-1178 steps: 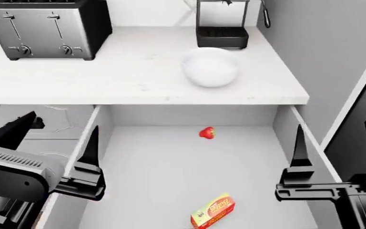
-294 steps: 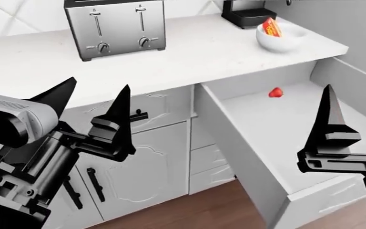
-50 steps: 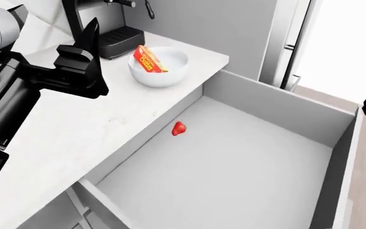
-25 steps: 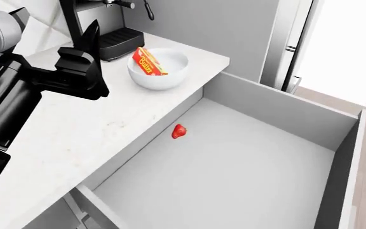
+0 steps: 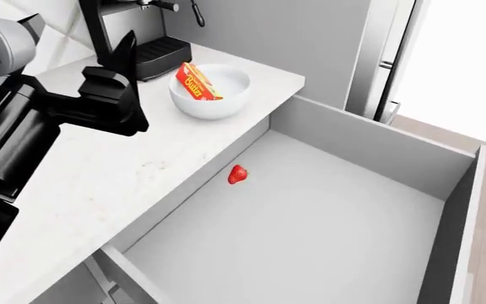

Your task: Place the bar in the bowl and close the drawer.

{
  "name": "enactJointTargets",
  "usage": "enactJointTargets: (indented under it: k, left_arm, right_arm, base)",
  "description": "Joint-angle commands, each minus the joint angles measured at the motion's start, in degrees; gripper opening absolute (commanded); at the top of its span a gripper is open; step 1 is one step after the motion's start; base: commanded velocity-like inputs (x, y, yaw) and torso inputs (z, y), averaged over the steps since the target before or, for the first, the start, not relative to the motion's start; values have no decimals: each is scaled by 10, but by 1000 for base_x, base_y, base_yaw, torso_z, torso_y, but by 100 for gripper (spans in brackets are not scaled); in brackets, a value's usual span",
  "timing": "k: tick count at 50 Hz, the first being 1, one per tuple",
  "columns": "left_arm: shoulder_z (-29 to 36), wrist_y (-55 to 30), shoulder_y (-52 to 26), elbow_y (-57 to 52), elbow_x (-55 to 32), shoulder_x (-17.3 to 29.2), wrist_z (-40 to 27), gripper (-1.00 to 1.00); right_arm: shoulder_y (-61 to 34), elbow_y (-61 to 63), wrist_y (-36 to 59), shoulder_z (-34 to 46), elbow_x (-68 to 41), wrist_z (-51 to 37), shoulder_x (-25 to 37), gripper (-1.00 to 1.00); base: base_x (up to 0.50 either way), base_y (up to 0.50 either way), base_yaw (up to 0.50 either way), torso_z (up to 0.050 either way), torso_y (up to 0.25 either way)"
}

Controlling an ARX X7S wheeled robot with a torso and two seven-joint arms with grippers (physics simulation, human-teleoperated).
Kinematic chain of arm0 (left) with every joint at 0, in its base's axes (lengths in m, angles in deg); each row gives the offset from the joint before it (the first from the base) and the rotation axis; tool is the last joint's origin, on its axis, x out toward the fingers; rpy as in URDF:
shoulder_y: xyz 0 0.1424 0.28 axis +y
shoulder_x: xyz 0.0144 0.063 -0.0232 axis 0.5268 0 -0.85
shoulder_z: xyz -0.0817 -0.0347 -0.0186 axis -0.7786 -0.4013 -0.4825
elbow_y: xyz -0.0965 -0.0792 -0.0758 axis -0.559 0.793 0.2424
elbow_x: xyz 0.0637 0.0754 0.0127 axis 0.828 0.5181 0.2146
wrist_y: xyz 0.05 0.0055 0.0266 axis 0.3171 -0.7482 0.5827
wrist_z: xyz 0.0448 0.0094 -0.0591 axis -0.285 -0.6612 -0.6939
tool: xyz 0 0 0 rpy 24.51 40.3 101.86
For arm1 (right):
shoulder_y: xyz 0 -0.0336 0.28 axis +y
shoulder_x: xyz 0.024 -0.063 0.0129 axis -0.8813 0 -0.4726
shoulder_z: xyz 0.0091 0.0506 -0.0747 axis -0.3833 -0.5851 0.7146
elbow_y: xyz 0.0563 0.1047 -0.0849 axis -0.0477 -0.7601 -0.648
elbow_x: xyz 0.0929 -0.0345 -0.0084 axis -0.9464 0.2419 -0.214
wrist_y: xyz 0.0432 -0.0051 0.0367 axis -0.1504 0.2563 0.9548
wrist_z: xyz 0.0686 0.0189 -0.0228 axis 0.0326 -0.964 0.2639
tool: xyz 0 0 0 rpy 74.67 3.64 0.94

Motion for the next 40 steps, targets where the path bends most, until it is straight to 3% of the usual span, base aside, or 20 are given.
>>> enactJointTargets:
  k: [1, 23, 27, 40]
  left_arm:
    - [-1, -1, 3, 2, 0, -5, -1, 100]
    - [-2, -1, 10, 5, -1, -12, -1, 100]
    - [3, 6, 23, 8, 8, -15, 0, 100]
    - [3, 8, 31, 8, 11, -18, 0, 100]
  right_arm:
    - [80, -83, -129, 76, 17, 25, 0, 100]
    - [185, -211, -294, 177, -39, 81, 0, 100]
    - [229, -245, -369, 221, -84, 103, 0, 100]
    - [262, -267, -416, 252, -127, 133, -11, 100]
  base:
    - [0, 0, 0, 0, 0]
    - [0, 0, 0, 0, 0]
    - [0, 0, 0, 0, 0]
    - [0, 0, 0, 0, 0]
